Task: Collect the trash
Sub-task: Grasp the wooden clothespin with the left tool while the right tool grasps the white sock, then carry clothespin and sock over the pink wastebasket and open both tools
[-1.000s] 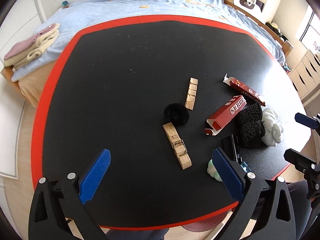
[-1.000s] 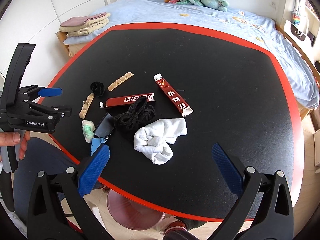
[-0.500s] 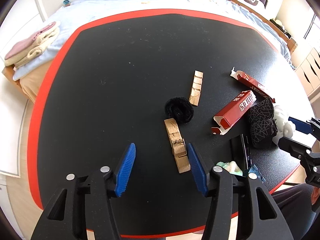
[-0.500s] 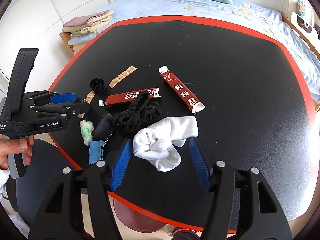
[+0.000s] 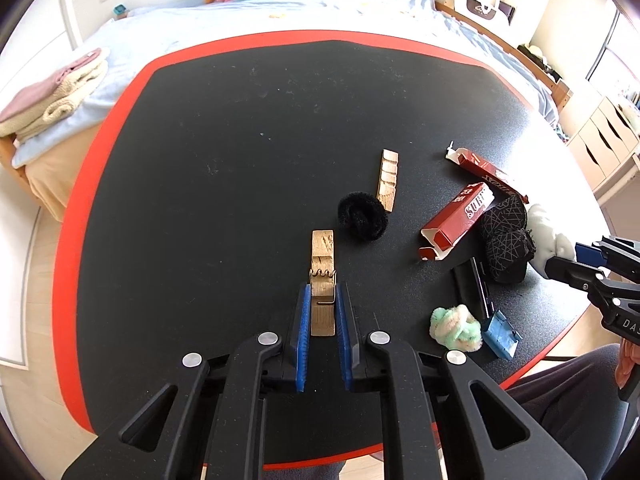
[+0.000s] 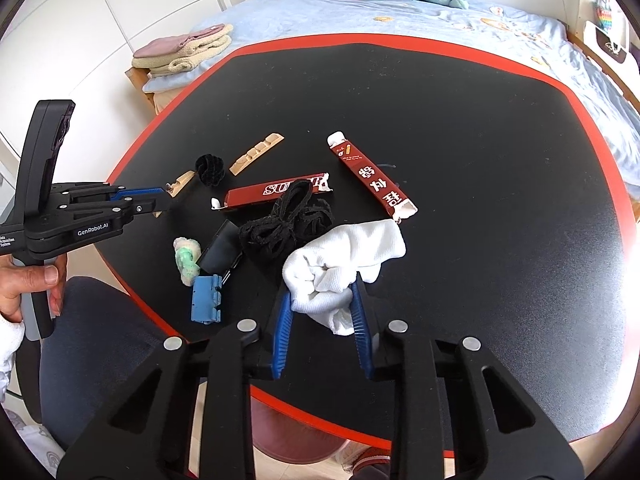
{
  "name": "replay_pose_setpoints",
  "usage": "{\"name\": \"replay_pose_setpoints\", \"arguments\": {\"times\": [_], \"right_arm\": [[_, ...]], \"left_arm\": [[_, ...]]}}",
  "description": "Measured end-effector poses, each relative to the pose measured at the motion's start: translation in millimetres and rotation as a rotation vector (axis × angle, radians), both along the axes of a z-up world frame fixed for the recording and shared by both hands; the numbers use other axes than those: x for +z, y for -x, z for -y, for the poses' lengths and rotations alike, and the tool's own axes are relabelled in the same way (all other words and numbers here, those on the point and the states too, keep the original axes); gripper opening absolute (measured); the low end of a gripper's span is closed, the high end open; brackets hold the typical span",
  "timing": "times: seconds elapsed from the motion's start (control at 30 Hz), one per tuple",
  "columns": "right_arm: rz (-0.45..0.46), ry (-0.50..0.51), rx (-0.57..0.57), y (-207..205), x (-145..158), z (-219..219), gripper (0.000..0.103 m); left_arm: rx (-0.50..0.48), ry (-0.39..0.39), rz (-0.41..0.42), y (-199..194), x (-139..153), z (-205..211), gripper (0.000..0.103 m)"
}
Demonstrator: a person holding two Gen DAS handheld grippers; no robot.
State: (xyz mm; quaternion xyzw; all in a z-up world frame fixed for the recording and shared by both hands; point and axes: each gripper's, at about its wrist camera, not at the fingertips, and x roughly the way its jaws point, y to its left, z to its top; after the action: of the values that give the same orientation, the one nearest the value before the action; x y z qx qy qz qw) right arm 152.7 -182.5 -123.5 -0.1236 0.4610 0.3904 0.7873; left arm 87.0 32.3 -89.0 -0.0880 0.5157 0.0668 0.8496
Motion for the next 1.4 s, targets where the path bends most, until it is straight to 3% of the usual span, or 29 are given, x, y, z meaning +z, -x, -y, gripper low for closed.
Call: {"name": "replay_pose_setpoints", "arguments": {"times": [0.4,0.7,1.4], "right_arm": [[0.075,-0.024,0.011,40,37,24,0.027],[0.113,-0.038,0.034,90,53,45,0.027],[0.009,-0.033,0.085,161,26,72,0.027]], "left_arm": [[-0.122,-0.031,0.082,41,40,28,0.012],[-0.215,-0.006,0.124,78,60,57,0.012],[-0.349,0.113,0.069,140,41,110,0.012]]}}
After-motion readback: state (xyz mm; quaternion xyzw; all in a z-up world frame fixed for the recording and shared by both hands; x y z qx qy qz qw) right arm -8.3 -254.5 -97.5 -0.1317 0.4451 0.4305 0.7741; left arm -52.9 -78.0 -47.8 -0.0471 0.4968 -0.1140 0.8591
